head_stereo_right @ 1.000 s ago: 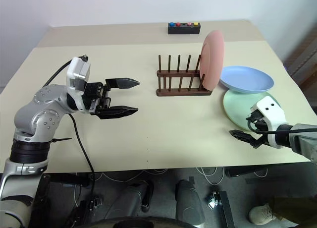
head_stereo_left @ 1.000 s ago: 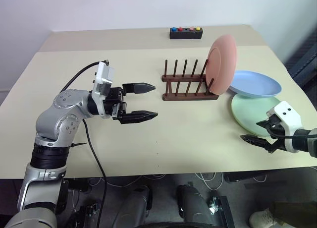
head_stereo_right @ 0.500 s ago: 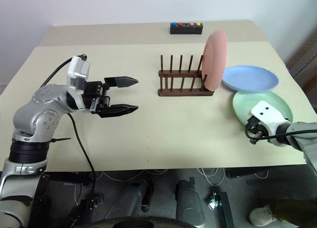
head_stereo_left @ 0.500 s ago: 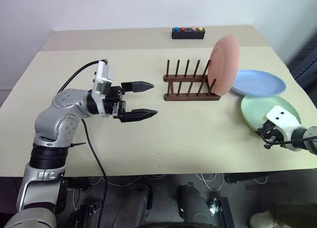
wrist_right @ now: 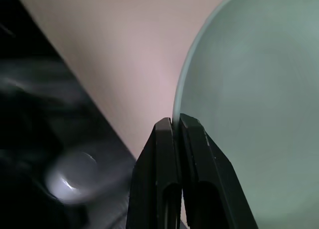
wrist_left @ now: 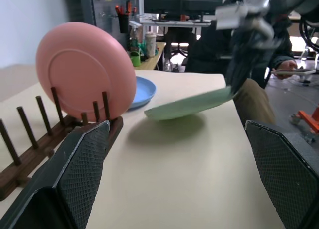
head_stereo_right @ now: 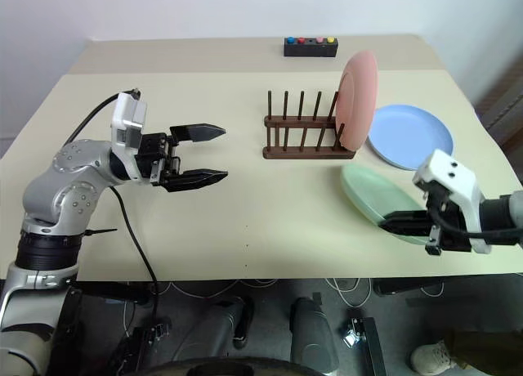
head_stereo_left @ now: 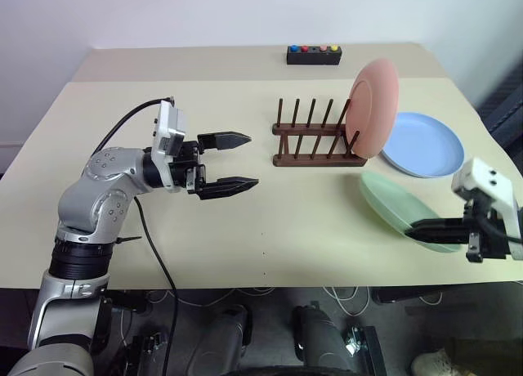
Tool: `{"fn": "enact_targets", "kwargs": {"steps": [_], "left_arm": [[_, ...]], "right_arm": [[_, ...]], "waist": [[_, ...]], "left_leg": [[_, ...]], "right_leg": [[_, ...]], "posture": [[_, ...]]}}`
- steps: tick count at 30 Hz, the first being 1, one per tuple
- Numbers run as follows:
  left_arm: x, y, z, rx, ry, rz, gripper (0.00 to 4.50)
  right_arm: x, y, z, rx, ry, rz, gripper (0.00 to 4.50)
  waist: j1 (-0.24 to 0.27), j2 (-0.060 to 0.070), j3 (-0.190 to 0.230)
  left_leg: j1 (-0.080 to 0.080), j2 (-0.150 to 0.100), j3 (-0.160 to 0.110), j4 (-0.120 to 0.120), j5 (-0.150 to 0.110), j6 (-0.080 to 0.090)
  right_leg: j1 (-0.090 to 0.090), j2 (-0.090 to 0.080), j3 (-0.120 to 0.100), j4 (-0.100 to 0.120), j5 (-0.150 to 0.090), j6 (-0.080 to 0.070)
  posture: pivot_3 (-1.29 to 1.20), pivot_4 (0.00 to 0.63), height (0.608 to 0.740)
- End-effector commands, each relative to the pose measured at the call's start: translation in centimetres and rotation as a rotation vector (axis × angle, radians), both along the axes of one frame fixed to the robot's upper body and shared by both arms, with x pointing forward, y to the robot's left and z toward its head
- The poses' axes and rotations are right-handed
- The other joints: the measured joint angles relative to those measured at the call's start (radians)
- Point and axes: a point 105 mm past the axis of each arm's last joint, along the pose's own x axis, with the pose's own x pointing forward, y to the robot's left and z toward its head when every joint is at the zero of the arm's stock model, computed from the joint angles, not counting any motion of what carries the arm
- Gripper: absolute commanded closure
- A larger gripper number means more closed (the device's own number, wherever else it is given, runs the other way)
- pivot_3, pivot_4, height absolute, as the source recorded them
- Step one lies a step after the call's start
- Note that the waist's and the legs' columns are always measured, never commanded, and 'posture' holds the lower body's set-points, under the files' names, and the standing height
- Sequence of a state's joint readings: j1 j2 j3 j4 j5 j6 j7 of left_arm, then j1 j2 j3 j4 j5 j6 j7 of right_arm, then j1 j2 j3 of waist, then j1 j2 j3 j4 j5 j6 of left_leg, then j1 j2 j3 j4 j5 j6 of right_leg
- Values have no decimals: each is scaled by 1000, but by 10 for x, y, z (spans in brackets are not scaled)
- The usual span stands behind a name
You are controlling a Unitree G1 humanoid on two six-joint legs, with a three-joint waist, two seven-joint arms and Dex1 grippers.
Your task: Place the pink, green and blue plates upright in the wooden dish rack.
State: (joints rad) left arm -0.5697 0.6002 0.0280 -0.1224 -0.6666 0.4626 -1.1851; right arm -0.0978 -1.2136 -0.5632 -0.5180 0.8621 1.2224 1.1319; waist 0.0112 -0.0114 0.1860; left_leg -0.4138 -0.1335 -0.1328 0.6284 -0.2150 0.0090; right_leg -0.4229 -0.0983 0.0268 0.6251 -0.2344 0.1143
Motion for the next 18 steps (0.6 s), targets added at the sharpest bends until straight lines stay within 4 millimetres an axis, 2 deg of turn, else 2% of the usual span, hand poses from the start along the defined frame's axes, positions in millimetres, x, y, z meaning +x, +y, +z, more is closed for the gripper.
{"fn": "enact_targets", "kwargs": {"steps": [1,3,8,12,15,18], "left_arm": [[1,0,18,-37,-64,4,0],[2,1,20,-42,-64,8,0],[4,4,24,-59,-61,24,0],[4,3,24,-64,-62,26,0],[5,3,25,-65,-66,36,0],[10,4,28,-84,-93,67,0]], "right_arm": [[7,11,64,329,-167,35,4478],[7,12,87,457,-193,62,4478],[5,15,121,645,-221,108,4478],[8,19,135,732,-245,111,4478],[12,20,157,914,-274,142,4478],[24,27,166,1070,-268,153,4478]], "waist": [[-1,0,1],[2,0,1],[4,0,1],[2,0,0],[-1,0,0],[-4,0,0]], "left_leg": [[-1,0,0,0,0,0],[-3,1,0,1,0,0],[-8,1,-1,0,-1,3],[-10,1,0,1,-1,3],[-10,2,0,2,-1,2],[-9,3,1,2,-1,2]], "right_leg": [[0,0,0,-2,1,-1],[0,0,-2,-5,2,-2],[-3,0,-3,-9,4,1],[-5,0,-2,-9,5,1],[-5,0,-2,-8,6,0],[-5,1,-2,-8,6,-1]], "posture": [[0,150,740],[0,150,740],[0,150,740],[0,150,740],[0,150,740],[0,150,740]]}}
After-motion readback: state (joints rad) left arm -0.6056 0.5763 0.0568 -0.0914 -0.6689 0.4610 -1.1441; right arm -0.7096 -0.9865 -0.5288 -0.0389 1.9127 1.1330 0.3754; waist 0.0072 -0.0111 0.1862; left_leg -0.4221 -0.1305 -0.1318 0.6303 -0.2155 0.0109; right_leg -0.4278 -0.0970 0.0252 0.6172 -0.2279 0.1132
